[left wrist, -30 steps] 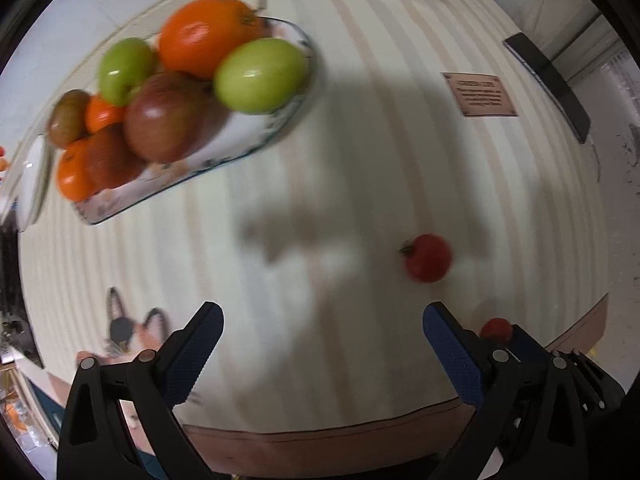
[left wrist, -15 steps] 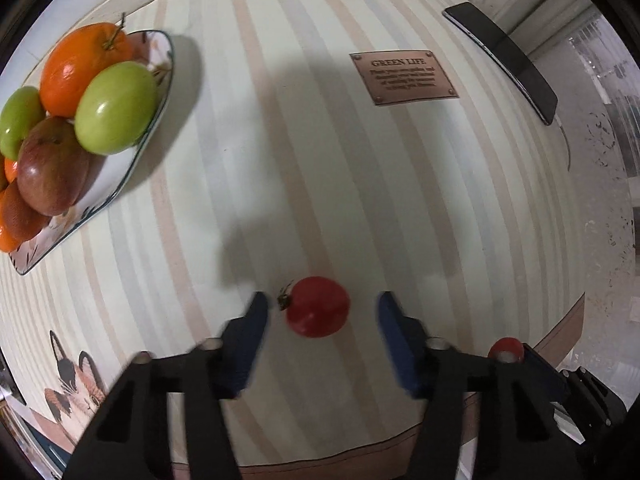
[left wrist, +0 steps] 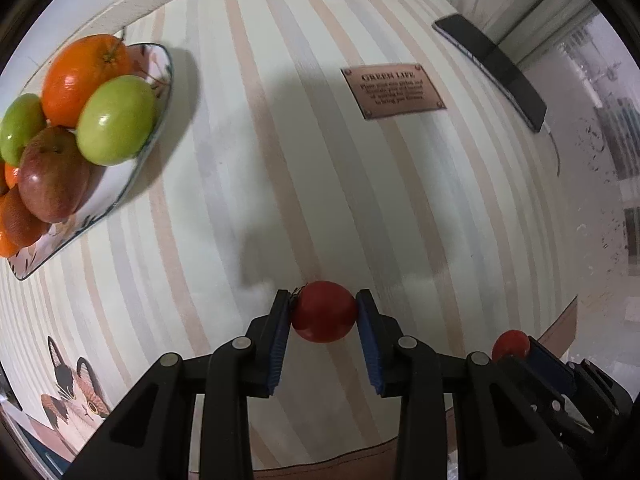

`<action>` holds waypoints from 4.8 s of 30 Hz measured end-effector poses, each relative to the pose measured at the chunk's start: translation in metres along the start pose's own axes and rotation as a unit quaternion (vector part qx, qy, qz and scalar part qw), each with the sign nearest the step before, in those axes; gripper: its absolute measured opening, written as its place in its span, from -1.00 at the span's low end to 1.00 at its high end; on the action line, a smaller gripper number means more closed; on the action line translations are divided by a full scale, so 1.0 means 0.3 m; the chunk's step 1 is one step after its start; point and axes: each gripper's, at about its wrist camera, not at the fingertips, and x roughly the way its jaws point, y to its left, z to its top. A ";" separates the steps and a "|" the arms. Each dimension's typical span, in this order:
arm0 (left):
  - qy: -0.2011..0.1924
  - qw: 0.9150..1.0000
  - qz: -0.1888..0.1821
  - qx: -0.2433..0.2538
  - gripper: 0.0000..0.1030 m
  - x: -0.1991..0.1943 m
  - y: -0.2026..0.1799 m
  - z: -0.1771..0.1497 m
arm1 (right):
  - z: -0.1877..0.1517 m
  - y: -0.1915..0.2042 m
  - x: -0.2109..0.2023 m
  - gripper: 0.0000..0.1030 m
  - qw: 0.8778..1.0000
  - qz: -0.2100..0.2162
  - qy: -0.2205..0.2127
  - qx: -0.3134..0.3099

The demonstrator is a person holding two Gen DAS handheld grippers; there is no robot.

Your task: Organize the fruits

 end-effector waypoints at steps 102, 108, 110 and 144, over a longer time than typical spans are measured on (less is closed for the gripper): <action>-0.355 0.908 0.136 -0.178 0.91 -1.158 0.406 -1.124 | -0.663 0.745 -1.037 0.89 0.937 -0.002 -0.242 -0.251; -0.350 0.911 0.134 -0.174 0.91 -1.160 0.405 -1.164 | -0.718 0.753 -1.064 0.89 0.940 0.013 -0.236 -0.247; -0.348 0.911 0.136 -0.174 0.91 -1.159 0.410 -1.167 | -0.721 0.757 -1.066 0.89 0.940 0.017 -0.235 -0.246; -0.276 0.931 0.146 -0.186 0.99 -1.028 0.596 -0.842 | -0.362 0.870 -0.769 0.94 0.960 -0.016 -0.168 -0.224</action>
